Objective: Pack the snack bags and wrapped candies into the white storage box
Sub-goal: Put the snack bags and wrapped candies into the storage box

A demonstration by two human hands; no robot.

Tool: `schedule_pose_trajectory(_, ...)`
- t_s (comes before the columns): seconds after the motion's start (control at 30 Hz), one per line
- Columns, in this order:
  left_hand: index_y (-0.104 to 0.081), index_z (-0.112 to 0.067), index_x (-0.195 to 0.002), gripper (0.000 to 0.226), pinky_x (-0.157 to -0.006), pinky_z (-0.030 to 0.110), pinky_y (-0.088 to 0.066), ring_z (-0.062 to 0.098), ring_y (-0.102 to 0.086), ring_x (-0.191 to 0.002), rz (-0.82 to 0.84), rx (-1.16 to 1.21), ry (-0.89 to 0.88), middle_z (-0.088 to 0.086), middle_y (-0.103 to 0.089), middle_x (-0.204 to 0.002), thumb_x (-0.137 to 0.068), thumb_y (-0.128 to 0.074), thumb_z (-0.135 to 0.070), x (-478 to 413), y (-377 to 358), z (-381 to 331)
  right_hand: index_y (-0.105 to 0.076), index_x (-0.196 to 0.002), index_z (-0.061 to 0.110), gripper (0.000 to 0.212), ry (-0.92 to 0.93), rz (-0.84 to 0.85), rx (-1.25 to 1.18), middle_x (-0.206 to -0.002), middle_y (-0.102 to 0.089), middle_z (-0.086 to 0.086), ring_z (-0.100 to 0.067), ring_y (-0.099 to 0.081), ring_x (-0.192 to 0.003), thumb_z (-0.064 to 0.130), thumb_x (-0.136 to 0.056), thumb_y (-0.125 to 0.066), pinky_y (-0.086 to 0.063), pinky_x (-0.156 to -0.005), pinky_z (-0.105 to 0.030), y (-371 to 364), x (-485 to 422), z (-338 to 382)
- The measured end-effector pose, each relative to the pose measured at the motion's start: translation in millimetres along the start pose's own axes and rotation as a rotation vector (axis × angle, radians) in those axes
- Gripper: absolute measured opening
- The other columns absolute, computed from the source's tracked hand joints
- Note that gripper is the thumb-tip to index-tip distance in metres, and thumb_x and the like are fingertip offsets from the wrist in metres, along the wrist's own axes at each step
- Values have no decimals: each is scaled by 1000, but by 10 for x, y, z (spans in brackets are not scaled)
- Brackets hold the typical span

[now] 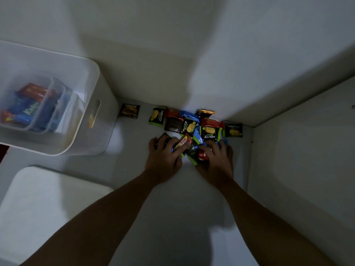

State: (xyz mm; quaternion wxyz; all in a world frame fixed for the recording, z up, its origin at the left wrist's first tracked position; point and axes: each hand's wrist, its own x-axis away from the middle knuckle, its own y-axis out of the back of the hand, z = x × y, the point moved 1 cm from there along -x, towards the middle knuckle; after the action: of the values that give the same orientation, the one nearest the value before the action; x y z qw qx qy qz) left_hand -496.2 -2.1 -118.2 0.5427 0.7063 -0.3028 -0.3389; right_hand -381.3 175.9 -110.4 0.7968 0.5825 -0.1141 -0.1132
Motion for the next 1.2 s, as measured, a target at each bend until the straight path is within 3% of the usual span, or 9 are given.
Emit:
schedule_pose_trajectory(0.1, -60, -29, -128, 46, -101, 54, -32, 37, -48, -125, 7, 49, 93, 3, -57, -132, -85, -56, -45, -47, -8, -54, -63, -120, 26, 48, -17, -10, 6, -129, -57, -4, -36, -48, -117, 48, -77, -61, -34, -95, -45, 22, 9, 13)
schedule_pose_trajectory(0.23, -66, -27, -115, 37, -104, 52, -31, 32, -40, -136, 0, 62, 128, -7, -54, -140, -85, -57, -47, -71, 2, -71, -62, -123, 23, 55, 2, -12, -16, -134, -53, -7, -34, -47, -119, 48, -74, -60, -34, -95, -45, 52, 17, -2)
schedule_pose_trajectory(0.37, -67, -26, -104, 32, -103, 50, -31, 30, -43, -133, -15, 86, 160, -9, -59, -130, -85, -59, -50, -90, -5, -81, -59, -128, 24, 70, 39, -11, -36, -142, -46, -12, -35, -42, -128, 59, -68, -63, -32, -101, -50, 66, 19, -16)
schedule_pose_trajectory(0.47, -67, -25, -97, 30, -100, 49, -32, 29, -48, -126, -40, 124, 197, -9, -63, -122, -83, -61, -51, -135, -14, -108, -64, -120, 27, 62, 19, -50, -1, -137, -53, -8, -34, -46, -124, 70, -76, -61, -31, -100, -46, 39, -1, 0)
schedule_pose_trajectory(0.57, -66, -23, -92, 21, -92, 44, -34, 27, -51, -118, -76, 159, 178, -6, -65, -110, -84, -60, -41, -144, -22, -136, -68, -109, 25, 46, 28, -132, -13, -126, -59, -7, -34, -52, -114, 59, -79, -66, -34, -94, -43, 7, 10, -12)
schedule_pose_trajectory(0.73, -63, -21, -90, 15, -85, 39, -33, 24, -49, -114, -63, 221, 229, -4, -65, -106, -75, -63, -24, -140, -50, -93, -66, -101, 23, 39, -53, -221, -112, -112, -61, -3, -28, -54, -102, 45, -70, -73, -37, -81, -37, -21, -32, 46)
schedule_pose_trajectory(0.93, -63, -19, -88, 17, -75, 36, -38, 25, -50, -106, -119, 307, 295, -2, -65, -98, -72, -58, -22, -121, 5, -76, -64, -98, 16, 33, -16, -327, -239, -95, -66, -1, -23, -62, -88, 30, -72, -79, -46, -74, -39, -101, -53, 92)
schedule_pose_trajectory(1.2, -63, -18, -92, 26, -68, 36, -45, 25, -54, -95, -169, 485, 438, -2, -64, -93, -67, -66, -12, -78, 174, -103, -66, -96, 18, 33, -136, -265, -428, -88, -66, 3, -19, -61, -82, 26, -71, -85, -52, -70, -34, 51, -60, 230)
